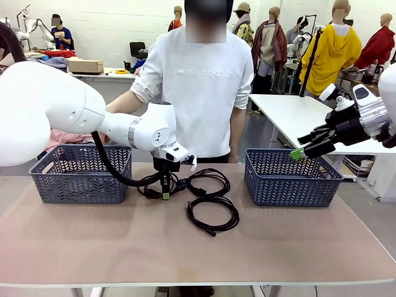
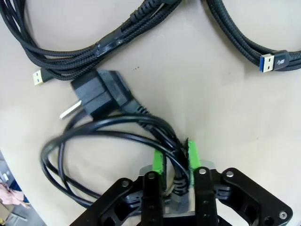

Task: Organize the cables according to human instructions.
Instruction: Pick up a bundle of cables and place it in the basket indicated by the human.

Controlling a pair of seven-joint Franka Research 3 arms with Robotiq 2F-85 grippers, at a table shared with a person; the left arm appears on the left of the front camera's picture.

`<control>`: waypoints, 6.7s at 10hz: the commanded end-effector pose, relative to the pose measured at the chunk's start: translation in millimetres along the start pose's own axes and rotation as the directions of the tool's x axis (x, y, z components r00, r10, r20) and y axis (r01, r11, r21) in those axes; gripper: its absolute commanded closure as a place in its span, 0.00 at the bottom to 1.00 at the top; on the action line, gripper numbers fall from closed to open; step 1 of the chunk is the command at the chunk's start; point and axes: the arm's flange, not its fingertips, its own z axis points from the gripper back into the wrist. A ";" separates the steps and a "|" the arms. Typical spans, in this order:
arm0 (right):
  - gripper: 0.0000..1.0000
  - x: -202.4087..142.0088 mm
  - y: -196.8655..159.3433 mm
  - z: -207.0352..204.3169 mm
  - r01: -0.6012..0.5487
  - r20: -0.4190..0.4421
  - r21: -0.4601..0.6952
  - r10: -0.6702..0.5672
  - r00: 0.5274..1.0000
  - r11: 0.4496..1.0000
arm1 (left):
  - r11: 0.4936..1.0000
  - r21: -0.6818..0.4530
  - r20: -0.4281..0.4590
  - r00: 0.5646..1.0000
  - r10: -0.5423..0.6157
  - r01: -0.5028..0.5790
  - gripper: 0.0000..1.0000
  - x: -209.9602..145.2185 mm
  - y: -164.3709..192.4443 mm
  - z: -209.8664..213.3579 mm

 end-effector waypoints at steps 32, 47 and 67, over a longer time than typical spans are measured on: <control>0.00 0.9 -0.7 -1.1 0.004 0.023 0.008 -0.004 1.000 1.000 | 0.899 0.281 0.094 0.942 0.323 -0.337 1.00 -253.2 -12.6 144.5; 0.00 0.9 -0.7 -1.1 0.004 0.023 0.008 -0.004 1.000 1.000 | 0.924 0.163 0.115 0.937 0.330 -0.345 0.00 -249.1 -5.8 141.2; 0.00 0.9 -0.7 -1.1 0.004 0.023 0.008 -0.004 1.000 1.000 | 0.954 0.045 0.453 0.858 0.244 -0.296 0.00 -163.3 -163.4 165.1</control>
